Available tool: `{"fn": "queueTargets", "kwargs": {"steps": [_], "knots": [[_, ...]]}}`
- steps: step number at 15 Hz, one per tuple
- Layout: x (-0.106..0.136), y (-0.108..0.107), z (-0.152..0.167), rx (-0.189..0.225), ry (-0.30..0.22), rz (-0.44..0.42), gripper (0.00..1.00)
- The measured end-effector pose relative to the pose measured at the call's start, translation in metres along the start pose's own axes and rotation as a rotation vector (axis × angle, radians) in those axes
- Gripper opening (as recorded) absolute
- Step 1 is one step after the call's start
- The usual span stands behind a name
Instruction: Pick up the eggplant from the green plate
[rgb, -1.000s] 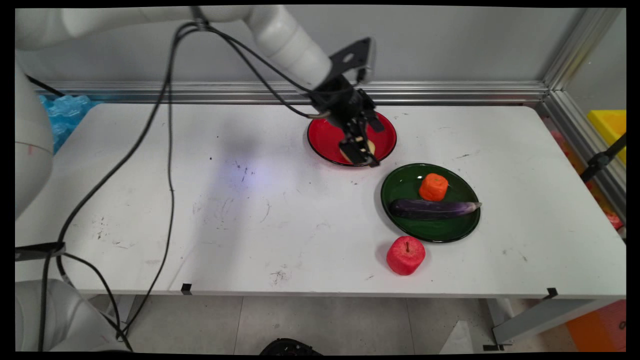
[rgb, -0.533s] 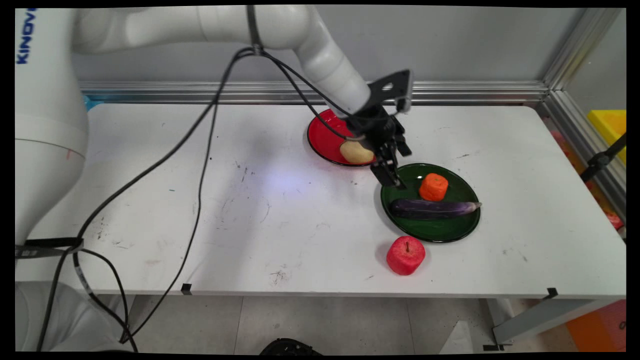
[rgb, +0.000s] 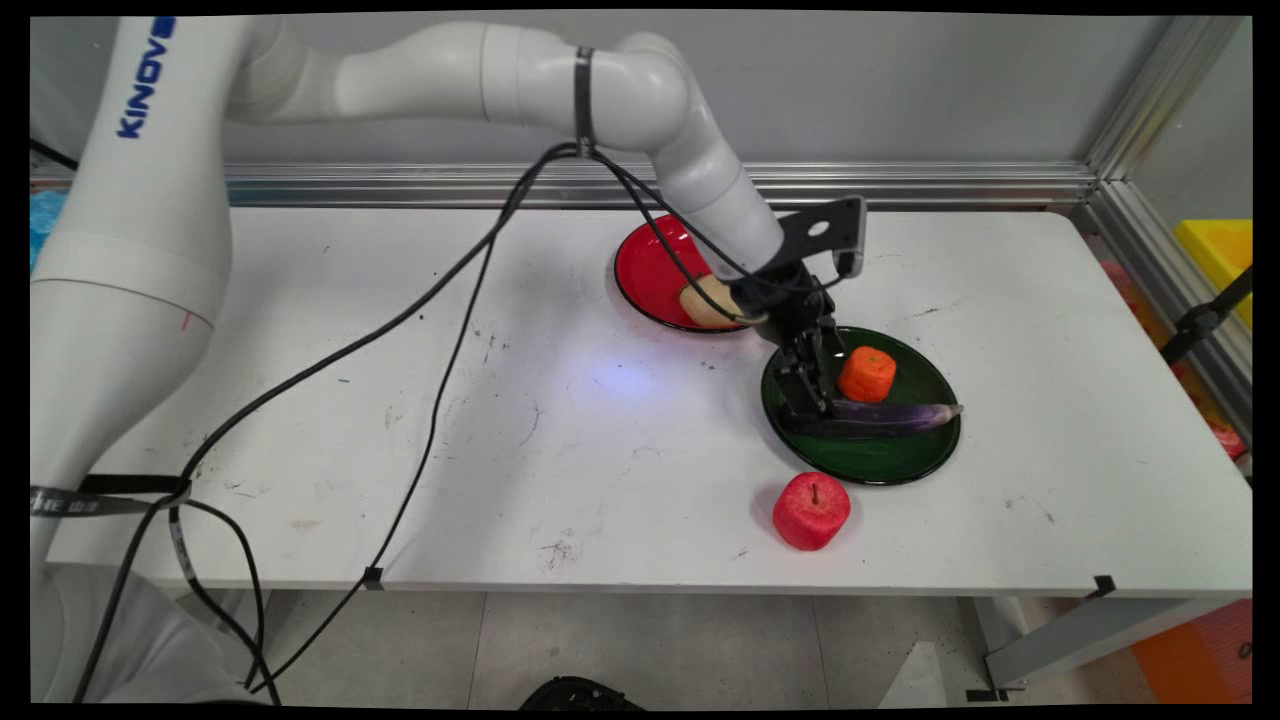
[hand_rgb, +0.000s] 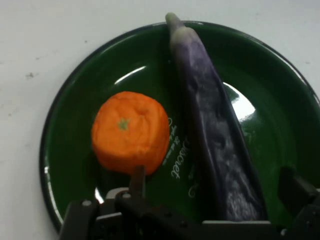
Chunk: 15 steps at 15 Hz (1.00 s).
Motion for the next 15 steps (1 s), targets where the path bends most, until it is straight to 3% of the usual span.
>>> {"fn": "queueTargets", "kwargs": {"steps": [10, 11, 15], "knots": [[0.004, -0.001, 0.038, -0.014, -0.025, -0.060, 1.00], [0.004, -0.001, 0.040, -0.014, -0.025, -0.070, 0.00], [0.006, 0.003, 0.040, -0.019, -0.019, -0.088, 0.00]]}}
